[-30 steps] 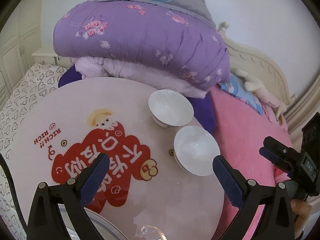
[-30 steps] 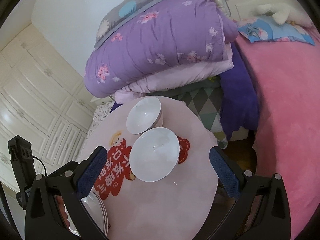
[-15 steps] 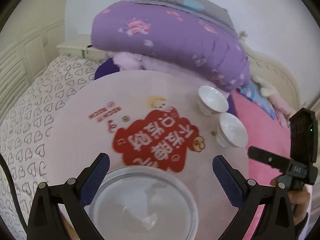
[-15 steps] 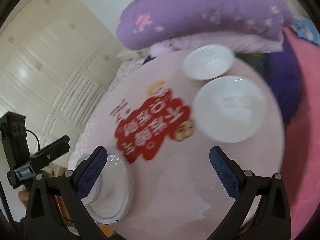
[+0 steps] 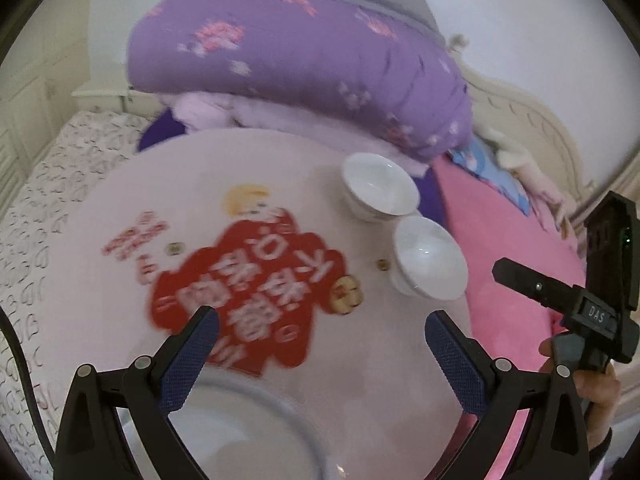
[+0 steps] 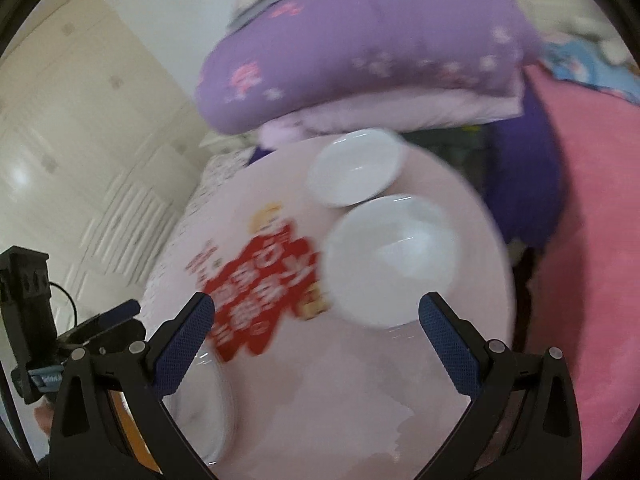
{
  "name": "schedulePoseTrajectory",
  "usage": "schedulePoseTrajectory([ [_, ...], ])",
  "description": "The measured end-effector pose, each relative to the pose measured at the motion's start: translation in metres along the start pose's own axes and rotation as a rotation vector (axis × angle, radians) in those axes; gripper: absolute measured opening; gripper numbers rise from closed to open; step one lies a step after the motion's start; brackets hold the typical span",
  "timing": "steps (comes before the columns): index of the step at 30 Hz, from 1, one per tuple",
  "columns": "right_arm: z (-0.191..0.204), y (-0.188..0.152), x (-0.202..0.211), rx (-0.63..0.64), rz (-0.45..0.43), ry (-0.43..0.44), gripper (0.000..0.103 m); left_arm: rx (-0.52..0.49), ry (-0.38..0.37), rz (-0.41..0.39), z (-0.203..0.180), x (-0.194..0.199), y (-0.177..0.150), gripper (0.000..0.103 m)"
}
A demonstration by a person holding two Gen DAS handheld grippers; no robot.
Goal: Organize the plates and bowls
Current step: 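Move both tools to another white bowl near the quilt, then close both tools on the rim of that bowl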
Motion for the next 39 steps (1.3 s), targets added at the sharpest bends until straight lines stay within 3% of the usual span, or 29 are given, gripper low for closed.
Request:
schedulePoseTrajectory([
  [4,-0.042,0.011,-0.018,-0.051,0.041,-0.079,0.103,0.006,-0.024,0.071,-0.021,-0.047,0.02,0.098],
  [7,-0.065,0.014,-0.039,-0.086,0.088,-0.094,0.103,0.01,-0.022,0.117,-0.034,-0.081,0.028,0.092],
  [9,-0.074,0.015,-0.05,-0.097,0.109,-0.092,0.097,0.012,-0.011,0.15,-0.041,-0.105,0.033,0.086],
  [13,-0.085,0.016,-0.07,-0.11,0.15,-0.069,0.074,0.053,-0.015,0.233,-0.045,-0.152,0.042,0.066],
  [15,-0.087,0.016,-0.075,-0.117,0.159,-0.055,0.064,0.093,-0.038,0.271,-0.046,-0.174,0.044,0.061],
  [17,-0.086,0.017,-0.078,-0.114,0.159,-0.049,0.045,0.119,-0.06,0.288,-0.047,-0.187,0.046,0.054],
  [20,-0.081,0.017,-0.081,-0.101,0.164,-0.04,0.019,0.143,-0.101,0.306,-0.049,-0.202,0.051,0.037],
  [22,-0.076,0.016,-0.083,-0.088,0.164,-0.034,0.012,0.162,-0.134,0.317,-0.048,-0.212,0.055,0.019],
  [24,-0.071,0.016,-0.08,-0.072,0.153,-0.049,0.012,0.164,-0.15,0.319,-0.05,-0.219,0.059,0.006],
  [27,-0.063,0.014,-0.077,-0.057,0.143,-0.065,0.012,0.153,-0.119,0.305,-0.05,-0.226,0.062,0.006],
  [32,-0.055,0.004,-0.071,-0.075,0.15,-0.039,0.012,0.179,-0.135,0.309,-0.044,-0.217,0.054,0.006],
  [39,-0.029,-0.018,-0.051,-0.066,0.149,-0.005,0.012,0.155,-0.125,0.274,-0.041,-0.169,0.041,0.005],
])
Point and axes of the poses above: each gripper's, at about its wrist camera, not at the fingertips, and x roughly against the way its jaws point, z to its left, y to its top, the point moved 3 cm from there along -x, roughly the way its jaws point, and after that the axes turned 1 degree about -z, right-handed, at the moved point
